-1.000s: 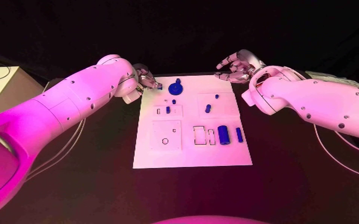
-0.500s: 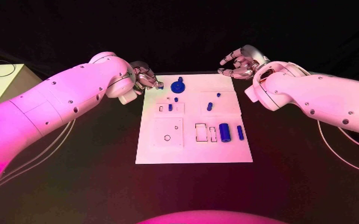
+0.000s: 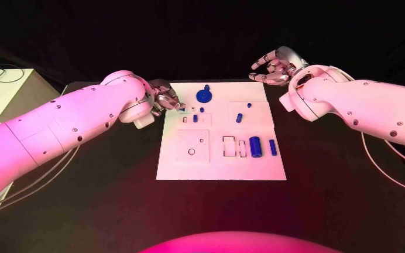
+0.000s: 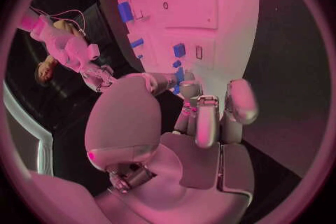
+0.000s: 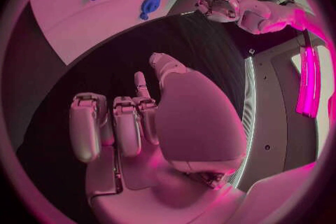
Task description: Assemble the parts on the task board
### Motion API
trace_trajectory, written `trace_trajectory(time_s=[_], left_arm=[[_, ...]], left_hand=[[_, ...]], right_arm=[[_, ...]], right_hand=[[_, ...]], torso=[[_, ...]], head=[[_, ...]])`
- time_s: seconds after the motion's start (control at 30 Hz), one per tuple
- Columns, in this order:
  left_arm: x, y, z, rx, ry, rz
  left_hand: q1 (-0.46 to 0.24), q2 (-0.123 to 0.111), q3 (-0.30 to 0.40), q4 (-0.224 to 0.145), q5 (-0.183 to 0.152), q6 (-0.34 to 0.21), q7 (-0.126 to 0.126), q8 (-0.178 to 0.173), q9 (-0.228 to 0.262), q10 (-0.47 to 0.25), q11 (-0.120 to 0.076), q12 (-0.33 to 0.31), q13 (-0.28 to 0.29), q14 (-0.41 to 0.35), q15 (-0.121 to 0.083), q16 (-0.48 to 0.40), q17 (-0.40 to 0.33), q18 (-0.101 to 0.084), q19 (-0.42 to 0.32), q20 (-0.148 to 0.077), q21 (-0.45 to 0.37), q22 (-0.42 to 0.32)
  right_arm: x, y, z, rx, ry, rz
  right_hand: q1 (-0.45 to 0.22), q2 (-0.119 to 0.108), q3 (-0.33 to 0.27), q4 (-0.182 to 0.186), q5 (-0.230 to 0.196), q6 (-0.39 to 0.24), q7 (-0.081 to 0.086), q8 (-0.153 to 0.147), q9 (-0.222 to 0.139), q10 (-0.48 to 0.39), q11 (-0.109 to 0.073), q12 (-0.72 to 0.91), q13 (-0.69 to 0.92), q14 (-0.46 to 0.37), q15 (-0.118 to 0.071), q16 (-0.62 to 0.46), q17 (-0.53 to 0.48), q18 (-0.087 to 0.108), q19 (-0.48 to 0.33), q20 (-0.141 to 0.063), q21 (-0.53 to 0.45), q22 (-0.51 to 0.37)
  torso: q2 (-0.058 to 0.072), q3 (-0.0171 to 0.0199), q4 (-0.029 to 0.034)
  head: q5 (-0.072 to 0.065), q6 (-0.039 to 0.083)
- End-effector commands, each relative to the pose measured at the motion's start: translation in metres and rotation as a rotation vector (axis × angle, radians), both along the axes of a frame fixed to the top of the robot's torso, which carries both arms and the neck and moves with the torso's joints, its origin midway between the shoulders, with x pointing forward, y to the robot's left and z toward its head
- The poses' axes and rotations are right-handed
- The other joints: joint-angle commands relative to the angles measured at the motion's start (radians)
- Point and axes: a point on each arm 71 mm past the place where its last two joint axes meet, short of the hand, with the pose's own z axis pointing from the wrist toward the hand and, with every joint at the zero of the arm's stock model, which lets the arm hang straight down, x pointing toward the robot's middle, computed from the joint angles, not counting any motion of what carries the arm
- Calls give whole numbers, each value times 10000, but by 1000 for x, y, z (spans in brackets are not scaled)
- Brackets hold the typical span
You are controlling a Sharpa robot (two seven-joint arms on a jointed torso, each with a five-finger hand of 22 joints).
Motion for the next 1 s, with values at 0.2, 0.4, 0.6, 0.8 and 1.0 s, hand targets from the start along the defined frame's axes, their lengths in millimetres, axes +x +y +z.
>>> trace_trajectory(time_s=[0.2,0.4,0.6,0.8,1.0], left_arm=[[-6,-6,-15,487,-226,-99],[-6,-11,-24,801,-94,-263],[-4,-14,-28,1059,-109,-315],[-3,-16,-29,1284,-185,-409],[-3,-18,-30,1478,-193,-529]], left_hand=[[-325,12,1749,-1672,93,148,-152,140,1713,213,-52,255,290,889,-108,112,2199,23,132,-75,117,160],[-361,13,1766,-1688,96,158,-158,150,1716,218,-57,259,283,898,-112,123,2223,21,138,-79,122,168],[-410,16,1795,-1720,106,169,-167,165,1721,218,-65,259,264,906,-119,133,2244,20,146,-85,127,176],[-468,9,1835,-1779,131,191,-181,193,1732,263,-79,308,319,937,-129,173,2332,12,172,-95,145,212],[-483,8,1854,-1805,139,199,-186,204,1736,267,-84,311,314,945,-133,183,2355,10,180,-99,151,223]], right_arm=[[0,3,-3,-104,75,169],[0,4,-4,-107,88,197],[0,5,-4,-109,95,205],[0,5,-4,-108,93,220],[0,5,-4,-111,91,226]], right_hand=[[-86,-47,82,-17,54,-82,3,43,14,803,-6,-59,2428,969,7,-71,2328,-32,556,29,-55,1407],[-84,-47,88,-20,61,-83,2,44,14,803,-7,-60,2427,968,7,-74,2321,-28,551,28,-69,1393],[-81,-46,94,-22,72,-84,2,45,15,801,-8,-61,2426,968,6,-73,2323,-29,552,28,-66,1397],[-81,-46,94,-22,72,-84,2,45,15,801,-8,-61,2426,968,6,-73,2323,-29,552,28,-66,1397],[-81,-46,94,-22,72,-84,2,45,15,801,-8,-61,2426,968,6,-73,2323,-29,552,28,-66,1397]], torso=[[-111,0,30],[-101,10,12],[-80,21,17],[-70,9,26],[-70,1,29]], head=[[44,-70],[55,-112],[39,-143],[8,-184],[-7,-224]])
